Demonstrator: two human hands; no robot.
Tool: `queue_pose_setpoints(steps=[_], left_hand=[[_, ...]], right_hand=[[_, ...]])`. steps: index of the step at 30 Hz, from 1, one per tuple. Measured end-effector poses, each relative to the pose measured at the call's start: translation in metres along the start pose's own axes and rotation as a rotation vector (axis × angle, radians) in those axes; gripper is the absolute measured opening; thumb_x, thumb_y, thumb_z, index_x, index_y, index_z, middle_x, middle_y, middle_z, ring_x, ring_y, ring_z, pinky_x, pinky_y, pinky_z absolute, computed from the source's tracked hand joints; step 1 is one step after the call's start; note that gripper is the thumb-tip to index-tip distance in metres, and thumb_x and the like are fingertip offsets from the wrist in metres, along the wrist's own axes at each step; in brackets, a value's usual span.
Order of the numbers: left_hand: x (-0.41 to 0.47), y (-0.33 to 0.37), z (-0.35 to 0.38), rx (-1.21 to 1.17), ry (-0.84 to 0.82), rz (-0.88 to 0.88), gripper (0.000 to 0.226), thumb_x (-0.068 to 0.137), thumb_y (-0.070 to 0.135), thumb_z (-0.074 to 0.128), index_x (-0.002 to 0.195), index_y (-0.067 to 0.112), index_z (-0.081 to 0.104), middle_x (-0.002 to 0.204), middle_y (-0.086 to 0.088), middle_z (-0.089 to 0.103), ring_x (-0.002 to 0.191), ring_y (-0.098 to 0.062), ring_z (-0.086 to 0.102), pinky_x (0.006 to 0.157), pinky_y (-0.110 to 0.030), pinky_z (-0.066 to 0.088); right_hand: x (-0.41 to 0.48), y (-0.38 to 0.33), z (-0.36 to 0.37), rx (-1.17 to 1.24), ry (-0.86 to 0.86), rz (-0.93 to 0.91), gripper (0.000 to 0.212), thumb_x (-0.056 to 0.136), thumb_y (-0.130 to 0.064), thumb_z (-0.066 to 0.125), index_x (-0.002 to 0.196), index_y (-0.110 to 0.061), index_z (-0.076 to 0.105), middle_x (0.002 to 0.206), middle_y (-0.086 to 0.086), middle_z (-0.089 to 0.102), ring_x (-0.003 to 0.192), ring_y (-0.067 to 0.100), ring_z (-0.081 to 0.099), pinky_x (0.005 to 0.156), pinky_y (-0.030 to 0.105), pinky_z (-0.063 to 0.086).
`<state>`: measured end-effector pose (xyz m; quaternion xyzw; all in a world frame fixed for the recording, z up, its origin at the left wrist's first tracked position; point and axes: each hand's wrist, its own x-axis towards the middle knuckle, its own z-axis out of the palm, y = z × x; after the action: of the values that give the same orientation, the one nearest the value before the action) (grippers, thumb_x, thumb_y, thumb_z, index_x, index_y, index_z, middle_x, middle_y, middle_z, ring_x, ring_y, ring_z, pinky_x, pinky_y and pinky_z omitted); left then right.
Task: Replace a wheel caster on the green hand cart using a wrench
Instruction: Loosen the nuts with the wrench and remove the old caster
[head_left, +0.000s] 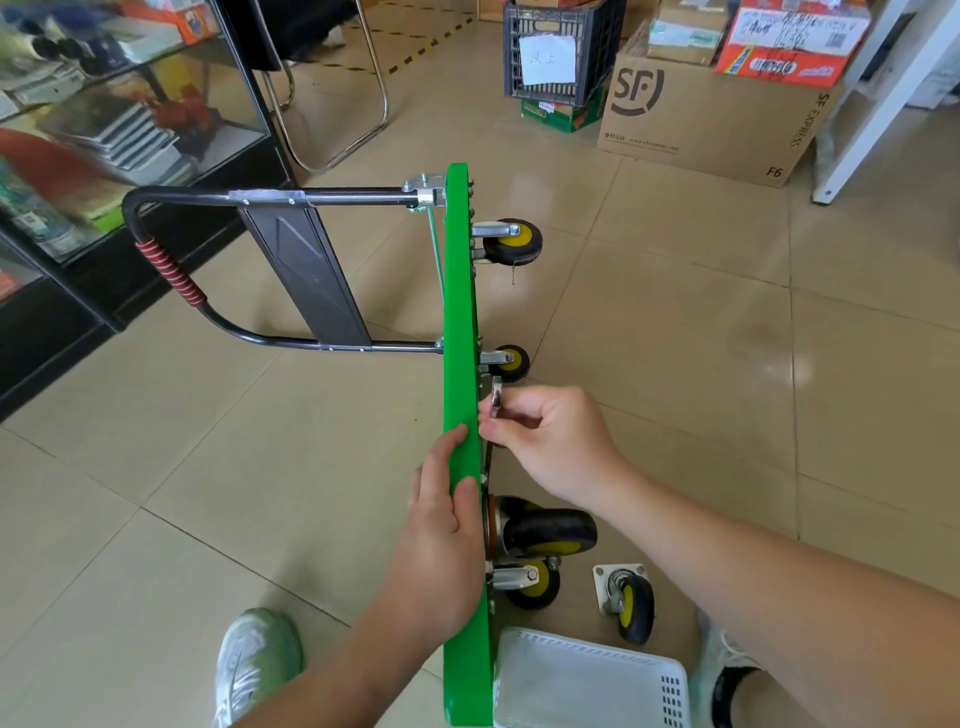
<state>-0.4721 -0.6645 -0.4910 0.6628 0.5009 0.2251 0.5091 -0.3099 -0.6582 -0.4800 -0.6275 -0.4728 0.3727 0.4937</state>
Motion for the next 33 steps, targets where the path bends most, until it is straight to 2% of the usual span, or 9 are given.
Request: queue_pose_setpoints(steps=[2, 5, 9, 15, 20, 23, 26, 29, 33], left_hand=[[0.000, 0.000, 0.000, 0.011, -0.003, 0.003, 0.044, 0.110, 0.028, 0.032, 0.151, 0.046, 0.028, 0.148, 0.006, 0.045, 0.124, -0.012, 0.055, 0.109, -0.031, 0.041], [0.000, -0.001, -0.001, 0.023, -0.014, -0.007, 0.043, 0.110, 0.030, 0.030, 0.148, 0.050, 0.026, 0.149, 0.012, 0.041, 0.119, -0.008, 0.056, 0.096, -0.020, 0.040], [0.002, 0.002, 0.001, 0.001, -0.011, -0.006, 0.043, 0.110, 0.027, 0.032, 0.129, 0.066, 0.026, 0.148, 0.017, 0.038, 0.121, 0.010, 0.049, 0.089, 0.002, 0.032], [0.001, 0.003, 0.001, 0.023, -0.010, -0.007, 0.044, 0.110, 0.027, 0.032, 0.127, 0.067, 0.026, 0.146, 0.017, 0.040, 0.126, 0.003, 0.050, 0.109, -0.020, 0.036], [0.000, 0.005, 0.001, 0.030, 0.022, -0.005, 0.046, 0.109, 0.022, 0.036, 0.128, 0.063, 0.031, 0.146, 0.018, 0.042, 0.130, -0.001, 0.049, 0.114, -0.023, 0.034], [0.000, 0.006, 0.001, 0.021, 0.024, -0.016, 0.045, 0.108, 0.022, 0.037, 0.126, 0.064, 0.033, 0.144, 0.022, 0.042, 0.128, 0.000, 0.050, 0.114, -0.025, 0.036], [0.001, 0.005, 0.001, 0.021, 0.026, -0.015, 0.046, 0.108, 0.022, 0.038, 0.126, 0.064, 0.034, 0.144, 0.022, 0.042, 0.128, -0.002, 0.051, 0.114, -0.028, 0.038], [0.001, 0.003, 0.001, 0.023, 0.033, -0.009, 0.048, 0.108, 0.022, 0.039, 0.128, 0.065, 0.034, 0.144, 0.021, 0.044, 0.127, -0.007, 0.054, 0.114, -0.034, 0.041], [0.000, 0.004, 0.001, 0.026, 0.038, -0.005, 0.047, 0.108, 0.022, 0.039, 0.127, 0.064, 0.033, 0.144, 0.025, 0.041, 0.130, 0.001, 0.049, 0.113, -0.024, 0.037]], right_hand=[[0.002, -0.002, 0.001, 0.001, 0.009, -0.031, 0.021, 0.086, -0.003, 0.075, 0.092, -0.022, 0.079, 0.096, -0.013, 0.077, 0.093, 0.002, 0.072, 0.089, 0.019, 0.055], [0.010, -0.005, -0.010, 0.037, 0.103, -0.068, 0.015, 0.086, -0.004, 0.075, 0.094, -0.016, 0.079, 0.095, -0.008, 0.078, 0.088, 0.004, 0.073, 0.083, 0.019, 0.057], [0.033, 0.006, -0.028, 0.130, 0.103, 0.121, 0.012, 0.091, -0.005, 0.070, 0.098, -0.014, 0.075, 0.090, 0.007, 0.078, 0.087, 0.017, 0.076, 0.079, 0.030, 0.062], [0.063, 0.028, -0.020, 0.309, 0.038, 0.351, 0.009, 0.091, -0.003, 0.070, 0.094, -0.011, 0.073, 0.095, 0.011, 0.075, 0.082, 0.023, 0.076, 0.076, 0.034, 0.062], [0.075, 0.039, -0.007, 0.256, -0.033, 0.391, 0.014, 0.090, -0.007, 0.072, 0.103, -0.001, 0.074, 0.103, 0.014, 0.075, 0.088, 0.025, 0.075, 0.078, 0.037, 0.062], [0.081, 0.046, -0.006, 0.297, -0.063, 0.439, 0.012, 0.090, -0.007, 0.072, 0.101, -0.004, 0.074, 0.099, 0.012, 0.076, 0.082, 0.023, 0.075, 0.073, 0.033, 0.062], [0.083, 0.055, -0.008, 0.310, -0.129, 0.466, 0.014, 0.091, -0.009, 0.071, 0.104, -0.003, 0.073, 0.103, 0.016, 0.076, 0.088, 0.028, 0.075, 0.081, 0.038, 0.062], [0.080, 0.059, -0.006, 0.320, -0.155, 0.447, 0.012, 0.092, -0.010, 0.070, 0.102, -0.007, 0.075, 0.102, 0.013, 0.077, 0.087, 0.024, 0.074, 0.083, 0.036, 0.061], [0.078, 0.063, -0.004, 0.343, -0.178, 0.446, 0.018, 0.092, -0.012, 0.070, 0.108, -0.006, 0.074, 0.108, 0.014, 0.076, 0.097, 0.029, 0.073, 0.090, 0.041, 0.059]])
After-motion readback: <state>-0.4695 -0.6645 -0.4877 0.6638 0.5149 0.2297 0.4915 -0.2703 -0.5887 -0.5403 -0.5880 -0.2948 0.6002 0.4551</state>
